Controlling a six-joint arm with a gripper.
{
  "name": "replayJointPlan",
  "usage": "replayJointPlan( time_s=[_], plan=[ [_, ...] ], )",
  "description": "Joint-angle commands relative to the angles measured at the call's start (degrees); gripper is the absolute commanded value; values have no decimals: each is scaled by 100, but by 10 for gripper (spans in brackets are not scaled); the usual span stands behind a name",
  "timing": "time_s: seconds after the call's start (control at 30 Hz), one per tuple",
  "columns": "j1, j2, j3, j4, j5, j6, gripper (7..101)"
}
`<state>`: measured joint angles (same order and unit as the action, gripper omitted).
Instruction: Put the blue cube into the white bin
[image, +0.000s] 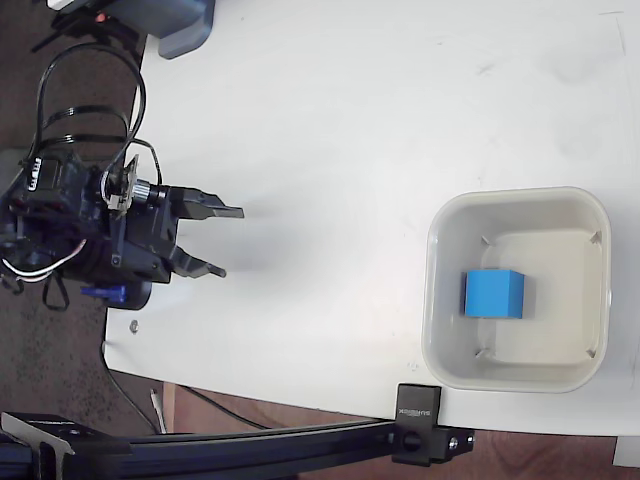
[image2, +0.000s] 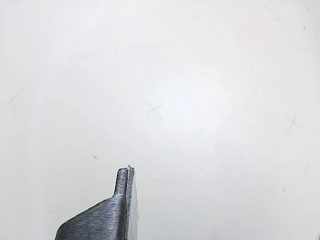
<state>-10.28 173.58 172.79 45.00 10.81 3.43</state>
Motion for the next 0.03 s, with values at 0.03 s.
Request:
replayJointPlan(
  time_s=[0.03],
  plan=[
    [-9,132,-141,-44,-70,0,1003]
  ],
)
